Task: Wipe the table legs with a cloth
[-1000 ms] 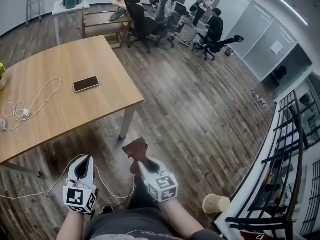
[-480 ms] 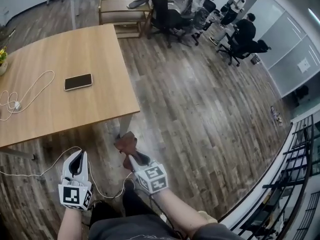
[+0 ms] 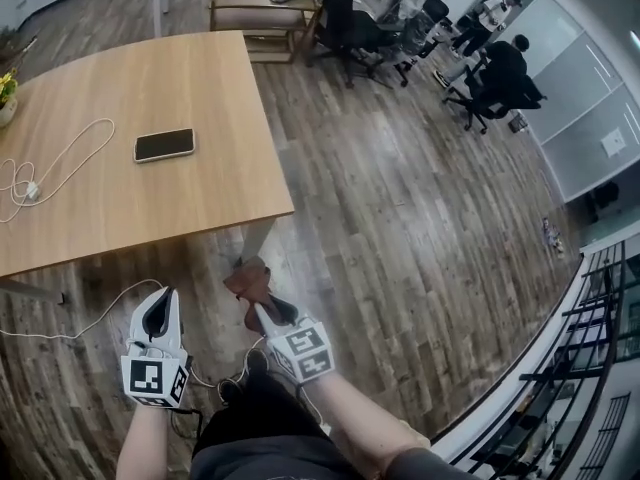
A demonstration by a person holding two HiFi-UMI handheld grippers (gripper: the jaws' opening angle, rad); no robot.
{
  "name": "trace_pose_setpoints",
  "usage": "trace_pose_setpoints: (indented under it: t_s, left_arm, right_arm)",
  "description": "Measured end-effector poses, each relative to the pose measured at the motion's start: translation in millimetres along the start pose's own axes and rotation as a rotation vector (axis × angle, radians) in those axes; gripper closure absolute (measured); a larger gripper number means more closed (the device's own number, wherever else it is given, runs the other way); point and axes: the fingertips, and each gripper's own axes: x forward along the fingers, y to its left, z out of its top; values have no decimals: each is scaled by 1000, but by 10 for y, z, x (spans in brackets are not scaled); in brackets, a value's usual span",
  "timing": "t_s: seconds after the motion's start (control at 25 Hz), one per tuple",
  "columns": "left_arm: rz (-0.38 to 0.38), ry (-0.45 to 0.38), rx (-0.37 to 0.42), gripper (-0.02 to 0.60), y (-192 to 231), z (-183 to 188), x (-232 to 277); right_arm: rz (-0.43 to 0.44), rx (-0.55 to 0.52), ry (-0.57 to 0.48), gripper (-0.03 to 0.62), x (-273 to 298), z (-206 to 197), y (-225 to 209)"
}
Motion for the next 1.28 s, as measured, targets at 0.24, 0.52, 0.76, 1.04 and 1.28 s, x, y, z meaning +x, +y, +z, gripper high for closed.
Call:
trace_pose_setpoints:
  t_s: [0.24,0.52,0.76,1.04,1.28]
  left_arm:
    - [5,31,20,563,160,-416,91]
    - [47,-19,20,563,427,-917,495]
    - [60,-56,84,563,604,-1424,957]
    - [24,-125,112,563,724,-1937,1357]
    - [17,-177,153,563,959,-2494,1652]
  right_arm:
    - [-11,12,6,530,312,-62,-77]
    - [25,-11,-35,530,1107,-56,-484]
    - [-12,-1,-68,528,1618,-50,-816]
    - [-26,137,-227,528,1884,-53,-1128]
    - [-13,153,-313,528,2064,-324,-1248]
